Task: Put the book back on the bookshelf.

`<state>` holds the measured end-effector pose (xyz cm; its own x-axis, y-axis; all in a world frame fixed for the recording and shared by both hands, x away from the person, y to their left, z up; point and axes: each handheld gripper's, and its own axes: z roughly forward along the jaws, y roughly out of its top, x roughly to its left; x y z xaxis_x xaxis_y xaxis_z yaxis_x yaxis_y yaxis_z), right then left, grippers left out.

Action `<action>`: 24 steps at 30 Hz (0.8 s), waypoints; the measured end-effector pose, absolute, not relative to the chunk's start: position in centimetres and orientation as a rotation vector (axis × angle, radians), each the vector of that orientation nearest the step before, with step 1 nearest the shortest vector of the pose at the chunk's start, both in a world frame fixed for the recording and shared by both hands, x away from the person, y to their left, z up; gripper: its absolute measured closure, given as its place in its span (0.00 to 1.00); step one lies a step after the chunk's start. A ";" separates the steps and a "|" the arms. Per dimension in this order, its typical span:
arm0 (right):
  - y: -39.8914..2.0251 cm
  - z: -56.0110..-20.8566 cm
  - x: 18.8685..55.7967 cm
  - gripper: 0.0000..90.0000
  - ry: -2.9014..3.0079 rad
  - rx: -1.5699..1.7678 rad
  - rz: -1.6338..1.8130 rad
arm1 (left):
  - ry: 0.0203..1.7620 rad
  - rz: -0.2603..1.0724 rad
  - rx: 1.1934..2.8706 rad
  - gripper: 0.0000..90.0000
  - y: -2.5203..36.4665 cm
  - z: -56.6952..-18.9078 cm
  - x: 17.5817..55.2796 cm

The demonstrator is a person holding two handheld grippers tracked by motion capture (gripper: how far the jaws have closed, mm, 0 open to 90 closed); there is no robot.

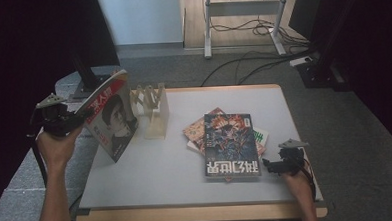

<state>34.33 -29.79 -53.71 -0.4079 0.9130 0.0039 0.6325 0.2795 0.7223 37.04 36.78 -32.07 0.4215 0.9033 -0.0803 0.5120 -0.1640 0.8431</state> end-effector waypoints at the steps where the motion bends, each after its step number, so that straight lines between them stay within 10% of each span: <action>1: -29.8 -53.7 34.3 0.00 2.142 1.392 0.918 | 1.225 0.570 1.824 0.94 36.8 -32.0 37.0; 24: -29.8 -53.7 34.3 0.00 2.142 1.391 0.919 | 1.293 0.684 1.716 0.97 35.2 -32.1 38.6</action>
